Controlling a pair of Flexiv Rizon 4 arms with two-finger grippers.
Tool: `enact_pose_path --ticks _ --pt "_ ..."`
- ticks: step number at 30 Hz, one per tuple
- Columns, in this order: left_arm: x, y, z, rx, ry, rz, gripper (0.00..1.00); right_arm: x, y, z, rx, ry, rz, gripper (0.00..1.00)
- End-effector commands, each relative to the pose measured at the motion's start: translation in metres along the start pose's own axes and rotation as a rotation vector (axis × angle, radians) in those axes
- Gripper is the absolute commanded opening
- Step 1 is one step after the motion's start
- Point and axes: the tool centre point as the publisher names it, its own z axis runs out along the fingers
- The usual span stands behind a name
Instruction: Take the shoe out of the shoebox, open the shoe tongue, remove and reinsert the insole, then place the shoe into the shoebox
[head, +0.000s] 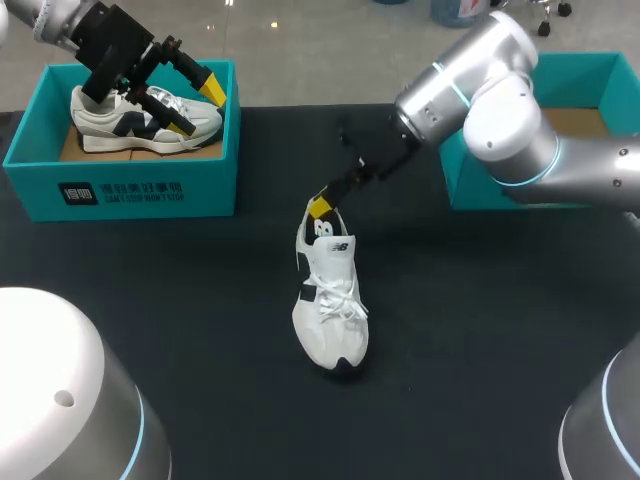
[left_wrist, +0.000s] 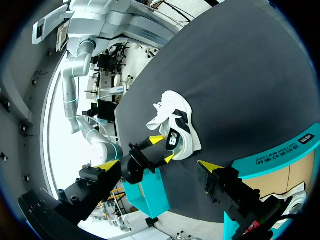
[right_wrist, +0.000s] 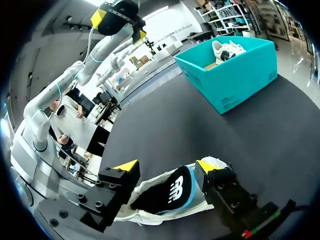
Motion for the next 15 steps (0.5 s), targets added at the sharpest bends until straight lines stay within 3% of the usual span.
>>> enact_pose_path --ticks 1,3,7,8,10,11,15 --pt "0.000 -0.001 -0.001 0.000 0.004 0.000 1.00 0.008 0.004 -0.006 0.008 -0.061 0.046 0.67" --pt "0.000 -0.001 -0.001 0.000 0.004 0.000 1.00 0.006 0.004 -0.009 0.008 -0.116 0.086 0.49" --pt "0.000 -0.001 -0.001 0.000 0.004 0.000 1.00 0.001 0.004 -0.018 -0.033 -0.204 0.153 0.40" --pt "0.000 -0.001 -0.001 0.000 0.004 0.000 1.00 0.000 0.004 -0.020 -0.048 -0.228 0.174 0.33" --pt "0.000 -0.001 -0.001 0.000 0.004 0.000 1.00 -0.001 0.004 -0.024 -0.079 -0.265 0.201 0.16" --pt "0.000 -0.001 -0.001 0.000 0.004 0.000 1.00 -0.001 0.003 -0.026 -0.090 -0.282 0.218 0.00" --pt "0.000 -0.001 -0.001 0.000 0.004 0.000 1.00 -0.002 0.000 -0.028 -0.097 -0.350 0.297 0.00"
